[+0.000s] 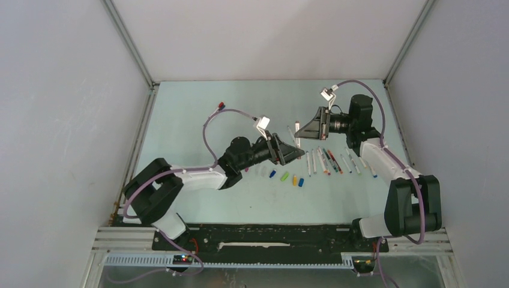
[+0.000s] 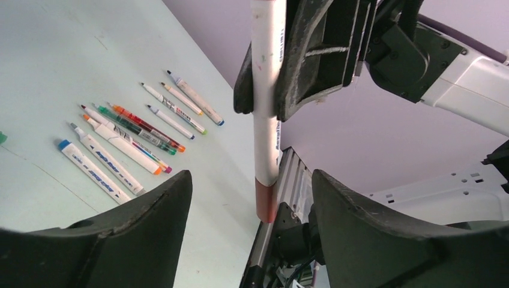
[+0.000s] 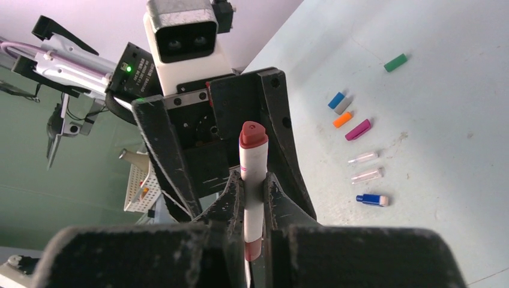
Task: Open the pen caps
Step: Open the pen cap from the pen.
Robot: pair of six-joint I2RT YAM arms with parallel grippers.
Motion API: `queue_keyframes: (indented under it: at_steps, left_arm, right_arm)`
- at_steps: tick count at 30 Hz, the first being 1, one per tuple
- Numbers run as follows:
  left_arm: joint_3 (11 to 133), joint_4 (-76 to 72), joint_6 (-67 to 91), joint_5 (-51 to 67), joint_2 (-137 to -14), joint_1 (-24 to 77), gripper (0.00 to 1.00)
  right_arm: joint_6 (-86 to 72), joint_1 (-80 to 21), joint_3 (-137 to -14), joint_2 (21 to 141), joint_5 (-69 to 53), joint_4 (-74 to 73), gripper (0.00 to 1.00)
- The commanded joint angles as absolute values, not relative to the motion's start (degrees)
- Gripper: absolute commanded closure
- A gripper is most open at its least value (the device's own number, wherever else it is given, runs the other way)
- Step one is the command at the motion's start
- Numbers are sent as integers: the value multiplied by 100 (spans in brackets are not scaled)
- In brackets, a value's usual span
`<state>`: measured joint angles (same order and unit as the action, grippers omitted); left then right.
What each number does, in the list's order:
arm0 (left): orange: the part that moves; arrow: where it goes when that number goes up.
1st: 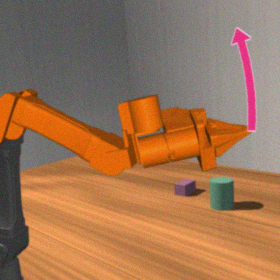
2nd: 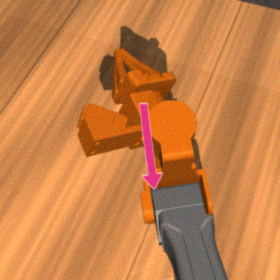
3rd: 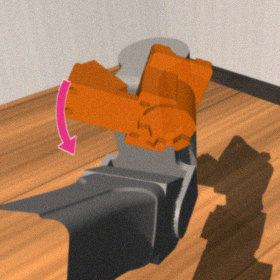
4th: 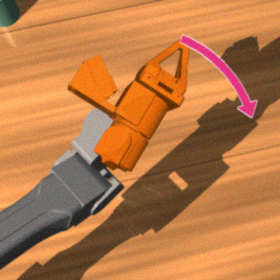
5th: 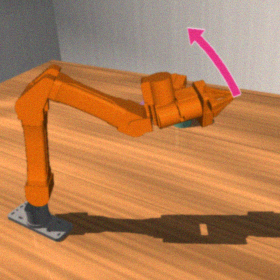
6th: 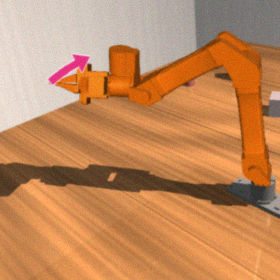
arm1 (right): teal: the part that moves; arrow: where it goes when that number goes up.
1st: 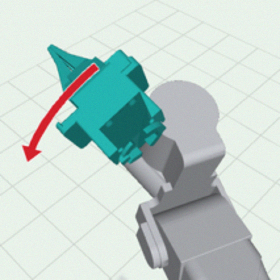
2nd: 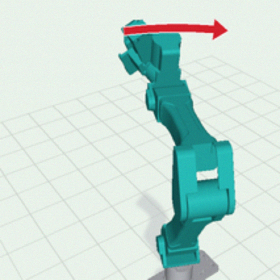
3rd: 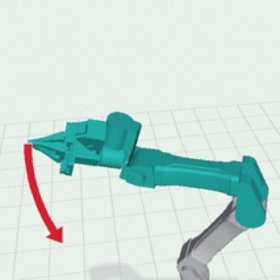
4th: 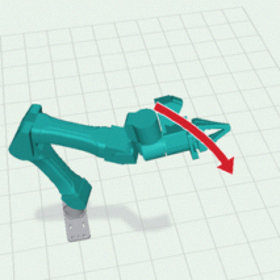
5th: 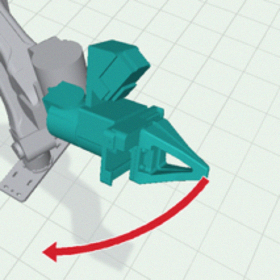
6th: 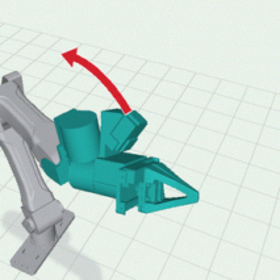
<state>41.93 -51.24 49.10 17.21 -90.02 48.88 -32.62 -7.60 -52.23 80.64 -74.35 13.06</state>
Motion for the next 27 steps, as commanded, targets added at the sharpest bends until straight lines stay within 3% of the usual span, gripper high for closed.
queue_keyframes:
  at_steps: [1, 6, 10, 13, 19, 22, 25, 27]
  left_arm:
    - [4281, -5650, 5216, 1784, -9180, 4941, 28]
    - [4371, -5796, 5361, 1848, -9371, 4942, 47]
    - [4405, -5961, 5488, 1951, -9503, 4944, 80]
    - [4404, -5960, 5477, 2025, -9531, 4942, 96]
    - [4409, -5442, 5231, 2194, -9512, 4940, 100]
    - [4348, -5036, 4925, 2181, -9354, 4941, 100]
    - [4431, -4290, 4467, 2256, -9088, 4941, 100]
    - [4539, -3609, 4078, 2352, -8877, 4939, 100]
  right_arm:
    - [-3560, -730, -5246, 8145, -7348, 1475, 100]
    - [-3673, -738, -5247, 8200, -7327, 1494, 100]
    - [-3691, -739, -5247, 8201, -7313, 1495, 100]
    - [-3632, -739, -5246, 8172, -7276, 1451, 100]
    - [-3466, -713, -5247, 8086, -7320, 1488, 97]
    - [-3250, -714, -5383, 8128, -7874, 1437, 51]
    - [-1876, -654, -5863, 8064, -8232, -188, 31]
    - [204, -592, -6338, 7956, -8004, -1975, 24]
